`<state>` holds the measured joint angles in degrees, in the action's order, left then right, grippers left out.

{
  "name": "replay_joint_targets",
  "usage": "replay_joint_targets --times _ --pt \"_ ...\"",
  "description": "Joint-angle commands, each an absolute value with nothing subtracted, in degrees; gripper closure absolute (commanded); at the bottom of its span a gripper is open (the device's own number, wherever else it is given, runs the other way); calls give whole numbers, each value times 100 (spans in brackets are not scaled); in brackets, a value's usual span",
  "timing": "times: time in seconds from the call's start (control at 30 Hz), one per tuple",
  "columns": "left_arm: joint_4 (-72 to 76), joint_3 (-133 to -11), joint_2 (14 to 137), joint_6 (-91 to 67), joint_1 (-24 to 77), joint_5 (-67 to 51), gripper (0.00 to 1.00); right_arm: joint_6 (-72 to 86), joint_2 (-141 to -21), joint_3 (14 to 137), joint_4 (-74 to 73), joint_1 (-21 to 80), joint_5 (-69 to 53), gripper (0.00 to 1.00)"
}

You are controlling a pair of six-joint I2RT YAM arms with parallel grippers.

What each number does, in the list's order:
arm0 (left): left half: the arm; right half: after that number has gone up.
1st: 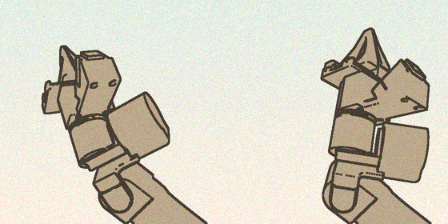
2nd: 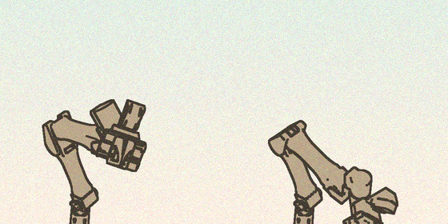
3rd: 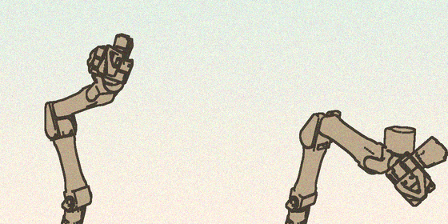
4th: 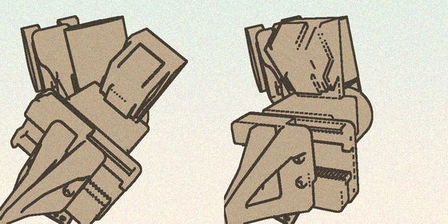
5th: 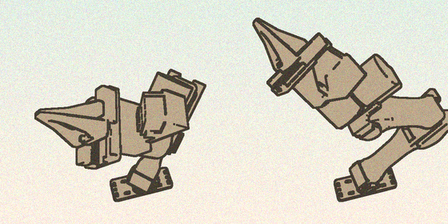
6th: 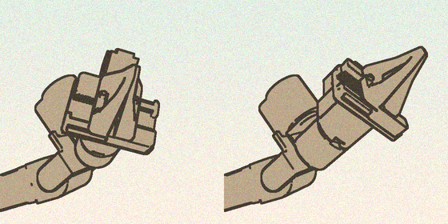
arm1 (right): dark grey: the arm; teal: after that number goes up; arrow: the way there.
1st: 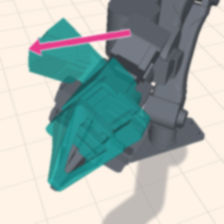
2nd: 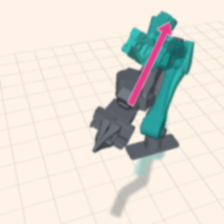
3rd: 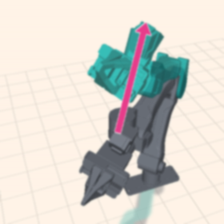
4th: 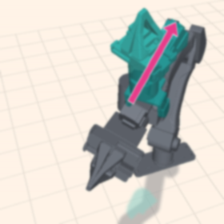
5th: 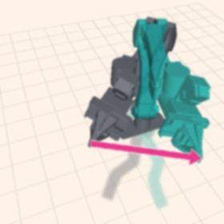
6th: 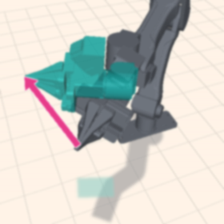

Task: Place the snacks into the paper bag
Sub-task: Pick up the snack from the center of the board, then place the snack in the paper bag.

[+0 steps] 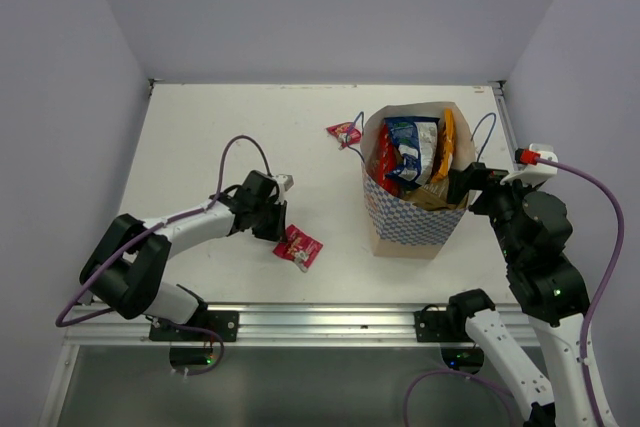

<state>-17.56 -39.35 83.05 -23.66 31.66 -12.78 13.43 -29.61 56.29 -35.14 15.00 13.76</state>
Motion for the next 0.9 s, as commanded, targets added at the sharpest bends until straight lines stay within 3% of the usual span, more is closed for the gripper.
replay_joint_targets --times 0.0,0.07,0.87 --pt "-1538 -3885 8218 -2443 3182 -1204 89 1327 -2988 5730 -3340 1521 1292 2" --pt "-1538 -3911 8183 -2461 3182 -1187 100 1327 -2979 5739 -3340 1521 1301 1" --pt "-1758 -5519 6583 -2101 3190 148 100 1248 -2909 5862 -3445 1521 1389 2"
